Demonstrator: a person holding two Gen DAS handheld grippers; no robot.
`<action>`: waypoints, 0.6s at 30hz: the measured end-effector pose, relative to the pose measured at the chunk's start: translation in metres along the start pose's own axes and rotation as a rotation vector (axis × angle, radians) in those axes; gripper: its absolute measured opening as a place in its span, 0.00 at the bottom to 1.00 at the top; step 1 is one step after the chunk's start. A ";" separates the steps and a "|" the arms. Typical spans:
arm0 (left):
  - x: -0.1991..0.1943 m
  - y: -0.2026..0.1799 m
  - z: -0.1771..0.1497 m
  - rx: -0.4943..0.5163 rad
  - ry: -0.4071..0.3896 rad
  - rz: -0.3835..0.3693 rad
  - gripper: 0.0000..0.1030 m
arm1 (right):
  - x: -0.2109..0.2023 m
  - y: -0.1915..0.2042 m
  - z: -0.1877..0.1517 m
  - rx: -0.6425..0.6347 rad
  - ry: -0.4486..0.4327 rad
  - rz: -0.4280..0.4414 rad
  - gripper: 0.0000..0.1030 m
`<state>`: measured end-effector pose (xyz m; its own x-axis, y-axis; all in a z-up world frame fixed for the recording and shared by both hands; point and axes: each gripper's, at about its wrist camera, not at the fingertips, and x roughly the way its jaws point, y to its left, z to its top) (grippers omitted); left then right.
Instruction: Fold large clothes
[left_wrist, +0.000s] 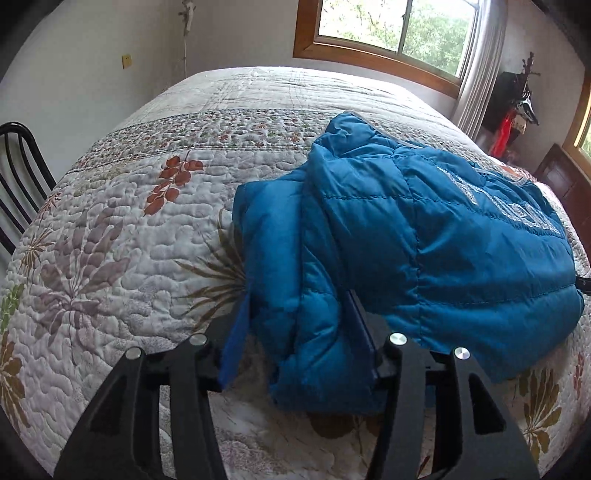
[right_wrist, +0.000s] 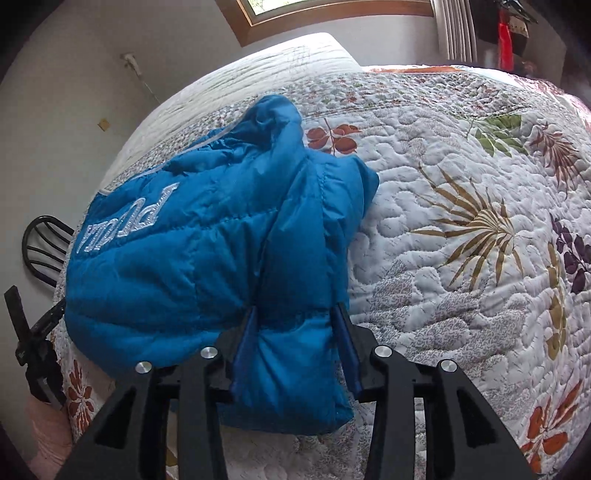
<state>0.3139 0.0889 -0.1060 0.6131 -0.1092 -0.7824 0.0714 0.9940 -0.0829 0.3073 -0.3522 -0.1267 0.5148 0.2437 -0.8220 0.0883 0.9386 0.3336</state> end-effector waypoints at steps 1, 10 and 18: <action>0.002 0.001 -0.001 -0.007 -0.002 -0.007 0.50 | 0.002 0.000 -0.001 -0.002 -0.002 0.000 0.43; -0.014 0.019 0.008 -0.100 0.010 -0.079 0.58 | -0.024 -0.006 0.002 0.023 -0.068 0.044 0.45; -0.002 0.064 0.034 -0.186 0.041 -0.265 0.91 | -0.034 -0.029 0.034 0.104 -0.109 0.256 0.78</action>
<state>0.3442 0.1530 -0.0882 0.5597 -0.3676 -0.7427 0.0771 0.9154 -0.3951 0.3167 -0.3957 -0.0924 0.6194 0.4365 -0.6526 0.0281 0.8184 0.5740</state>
